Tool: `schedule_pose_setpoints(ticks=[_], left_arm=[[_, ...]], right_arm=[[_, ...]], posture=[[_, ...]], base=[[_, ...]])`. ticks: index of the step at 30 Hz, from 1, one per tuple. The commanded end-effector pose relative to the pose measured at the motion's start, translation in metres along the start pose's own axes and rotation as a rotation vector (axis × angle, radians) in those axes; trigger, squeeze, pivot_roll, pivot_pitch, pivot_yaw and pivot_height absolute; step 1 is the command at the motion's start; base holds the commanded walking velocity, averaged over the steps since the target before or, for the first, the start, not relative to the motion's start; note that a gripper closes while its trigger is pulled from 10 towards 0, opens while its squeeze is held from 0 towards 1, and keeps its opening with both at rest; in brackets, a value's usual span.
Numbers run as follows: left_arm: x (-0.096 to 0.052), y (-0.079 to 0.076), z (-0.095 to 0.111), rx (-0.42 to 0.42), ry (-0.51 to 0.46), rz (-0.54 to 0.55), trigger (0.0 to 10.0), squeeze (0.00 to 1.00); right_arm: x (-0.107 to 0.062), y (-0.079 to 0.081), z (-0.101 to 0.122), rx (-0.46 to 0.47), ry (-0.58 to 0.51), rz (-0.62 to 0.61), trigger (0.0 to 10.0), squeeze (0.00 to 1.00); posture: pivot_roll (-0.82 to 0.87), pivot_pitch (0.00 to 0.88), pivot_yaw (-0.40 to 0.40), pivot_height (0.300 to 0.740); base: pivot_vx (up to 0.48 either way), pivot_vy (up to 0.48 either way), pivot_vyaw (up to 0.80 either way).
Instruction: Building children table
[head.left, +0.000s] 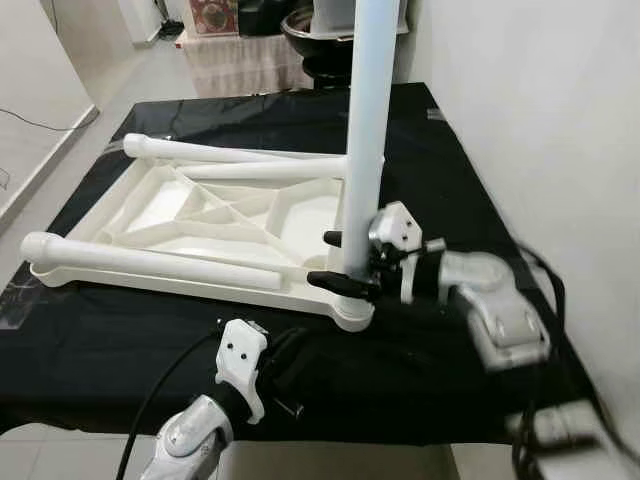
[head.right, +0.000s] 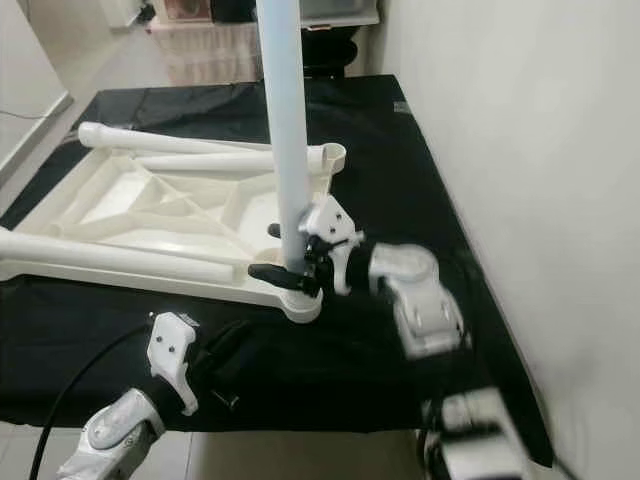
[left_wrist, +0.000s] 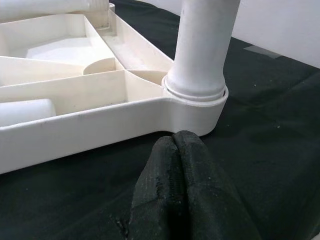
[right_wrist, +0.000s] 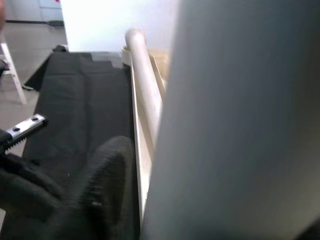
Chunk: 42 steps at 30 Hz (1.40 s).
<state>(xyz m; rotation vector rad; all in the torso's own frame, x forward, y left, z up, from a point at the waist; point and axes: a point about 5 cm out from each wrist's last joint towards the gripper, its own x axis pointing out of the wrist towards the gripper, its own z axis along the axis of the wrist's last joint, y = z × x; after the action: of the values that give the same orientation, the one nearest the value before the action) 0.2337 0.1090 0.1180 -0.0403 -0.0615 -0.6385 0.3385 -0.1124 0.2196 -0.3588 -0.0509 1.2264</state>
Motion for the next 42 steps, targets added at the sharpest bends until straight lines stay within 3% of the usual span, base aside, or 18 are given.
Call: schedule_pose_setpoints(ticks=[1, 9, 13, 15, 16, 19, 21, 26, 31, 32, 33, 34, 38, 40, 41, 42], left_arm=[[-0.002, -0.002, -0.006, 0.006, 0.021, 0.002, 10.0, 0.00], [-0.003, -0.004, -0.006, 0.000, 0.023, -0.005, 10.0, 0.00], [-0.004, -0.006, -0.006, -0.009, 0.022, -0.011, 10.0, 0.00], [-0.005, -0.006, -0.006, -0.013, 0.022, -0.015, 10.0, 0.00], [-0.005, -0.006, -0.006, -0.013, 0.022, -0.015, 10.0, 0.00], [-0.008, -0.004, -0.003, -0.016, 0.020, -0.016, 10.0, 0.00], [-0.009, -0.002, -0.003, -0.014, 0.022, -0.015, 10.0, 0.00], [-0.008, -0.001, -0.003, -0.015, 0.024, -0.016, 10.0, 0.00], [-0.005, 0.000, -0.004, -0.007, 0.028, -0.030, 10.0, 0.00], [-0.004, 0.000, -0.004, -0.003, 0.024, -0.017, 10.0, 0.00], [-0.004, 0.001, -0.004, -0.001, 0.022, -0.006, 10.0, 0.00], [-0.004, 0.001, -0.004, 0.001, 0.020, 0.002, 10.0, 0.00], [-0.004, 0.001, -0.003, 0.003, 0.019, 0.006, 10.0, 0.00], [-0.004, 0.001, -0.003, 0.004, 0.021, 0.003, 10.0, 0.00], [-0.004, 0.001, -0.003, 0.004, 0.021, 0.003, 10.0, 0.00], [-0.004, 0.000, -0.003, 0.004, 0.021, 0.000, 10.0, 0.00]], right_arm=[[0.011, 0.001, 0.002, 0.010, -0.012, 0.095, 0.0, 0.00], [0.003, 0.001, -0.004, 0.035, 0.012, 0.150, 0.0, 0.00], [-0.008, 0.003, -0.013, 0.036, 0.044, 0.086, 0.0, 0.00], [-0.015, 0.007, -0.025, 0.081, 0.088, -0.059, 0.0, 0.00], [-0.015, 0.007, -0.025, 0.081, 0.088, -0.059, 0.0, 0.00], [-0.021, 0.055, -0.069, 0.356, 0.219, -0.726, 0.0, 0.00], [-0.021, 0.084, -0.075, 0.394, 0.265, -0.869, 0.0, 0.00], [-0.014, 0.085, -0.073, 0.371, 0.254, -0.846, 0.0, 0.00], [0.003, 0.062, -0.065, 0.322, 0.219, -0.799, 0.0, 0.00], [0.011, 0.058, -0.057, 0.322, 0.174, -0.774, 10.0, 0.00], [0.016, 0.055, -0.052, 0.324, 0.143, -0.760, 10.0, 0.00], [0.019, 0.052, -0.046, 0.323, 0.104, -0.731, 10.0, 1.00], [0.024, 0.048, -0.034, 0.338, 0.007, -0.649, 10.0, 1.00], [0.023, 0.038, -0.022, 0.308, -0.085, -0.487, 10.0, 1.00], [0.023, 0.038, -0.022, 0.308, -0.085, -0.487, 10.0, 1.00], [0.020, 0.032, -0.017, 0.268, -0.099, -0.383, 10.0, 0.26]], posture=[[0.03, 0.135, 0.012, 0.740], [0.01, 0.133, 0.025, 0.740], [0.00, 0.137, 0.025, 0.740], [-0.01, 0.143, 0.023, 0.740], [-0.01, 0.143, 0.023, 0.740], [-0.02, 0.173, 0.033, 0.740], [-0.03, 0.171, 0.048, 0.740], [-0.04, 0.163, 0.056, 0.740], [-0.01, 0.150, 0.040, 0.740], [0.00, 0.149, 0.038, 0.740], [0.00, 0.148, 0.035, 0.740], [0.00, 0.147, 0.033, 0.740], [0.01, 0.146, 0.032, 0.740], [0.01, 0.145, 0.031, 0.740], [0.01, 0.145, 0.031, 0.740], [0.01, 0.148, 0.030, 0.740]], base=[[0.000, 0.000, 0.00], [0.000, 0.000, 0.00], [0.000, 0.000, 0.00], [0.000, 0.000, 0.00], [0.000, 0.000, 0.00], [0.000, 0.000, 0.00], [0.000, 0.000, 0.00], [0.000, 0.000, 0.00], [0.000, 0.000, 0.00], [0.000, 0.000, 0.00], [0.000, 0.000, 0.00], [0.000, 0.000, 0.00], [0.000, 0.000, 0.00], [0.000, 0.000, 0.00], [0.000, 0.000, 0.00], [0.000, 0.000, 0.00]])
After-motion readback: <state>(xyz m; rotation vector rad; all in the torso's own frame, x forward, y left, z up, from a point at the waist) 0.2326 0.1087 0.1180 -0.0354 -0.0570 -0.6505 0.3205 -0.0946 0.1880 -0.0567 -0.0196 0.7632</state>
